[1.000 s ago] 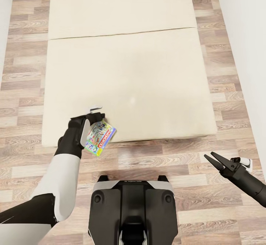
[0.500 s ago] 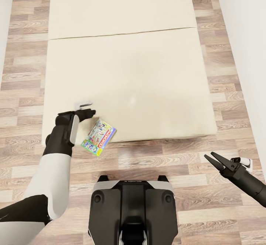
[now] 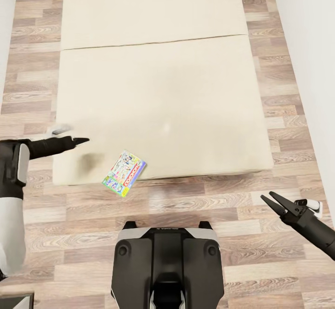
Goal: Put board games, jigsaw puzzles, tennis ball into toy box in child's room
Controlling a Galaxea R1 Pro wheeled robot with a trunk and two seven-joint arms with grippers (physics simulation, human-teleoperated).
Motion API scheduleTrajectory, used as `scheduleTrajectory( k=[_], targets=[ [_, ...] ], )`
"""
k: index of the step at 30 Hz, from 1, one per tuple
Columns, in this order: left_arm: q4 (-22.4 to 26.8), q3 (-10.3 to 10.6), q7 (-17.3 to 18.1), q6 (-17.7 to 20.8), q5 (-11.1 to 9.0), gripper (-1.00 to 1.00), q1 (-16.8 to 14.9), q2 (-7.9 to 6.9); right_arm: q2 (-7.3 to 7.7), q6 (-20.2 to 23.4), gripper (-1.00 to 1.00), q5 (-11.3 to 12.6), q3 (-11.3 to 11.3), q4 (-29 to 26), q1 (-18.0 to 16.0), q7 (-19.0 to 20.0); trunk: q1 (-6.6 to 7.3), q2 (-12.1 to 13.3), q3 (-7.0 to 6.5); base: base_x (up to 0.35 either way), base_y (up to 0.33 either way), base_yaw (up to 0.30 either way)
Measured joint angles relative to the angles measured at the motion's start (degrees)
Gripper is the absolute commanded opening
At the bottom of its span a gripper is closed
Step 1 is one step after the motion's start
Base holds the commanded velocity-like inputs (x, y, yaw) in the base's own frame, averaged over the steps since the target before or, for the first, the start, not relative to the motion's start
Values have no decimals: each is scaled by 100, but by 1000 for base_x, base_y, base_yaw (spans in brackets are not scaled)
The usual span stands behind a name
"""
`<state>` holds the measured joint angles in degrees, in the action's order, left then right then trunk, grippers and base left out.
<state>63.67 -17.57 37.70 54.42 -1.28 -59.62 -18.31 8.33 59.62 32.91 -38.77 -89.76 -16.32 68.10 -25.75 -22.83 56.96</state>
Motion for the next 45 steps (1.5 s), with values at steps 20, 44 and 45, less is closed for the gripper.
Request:
scheduleTrajectory(
  k=[20, 44, 45],
  targets=[
    [-313, -1750, 3793, -55, 39, 100, 1470, -1765, -26, 0, 100, -4, -93, -5, 0, -2, 0, 0, 0, 0, 0, 0],
    [-2790, -1955, 3832, -2152, 3, 100, 1887, -1748, -178, -523, 100, -305, -35, -14, 2, -40, 0, 0, 0, 0, 0, 0],
    [-2794, -1962, 3835, -2156, 3, 100, 1889, -1751, -191, -526, 100, -311, -36, -14, 1, -39, 0, 0, 0, 0, 0, 0]
  ],
)
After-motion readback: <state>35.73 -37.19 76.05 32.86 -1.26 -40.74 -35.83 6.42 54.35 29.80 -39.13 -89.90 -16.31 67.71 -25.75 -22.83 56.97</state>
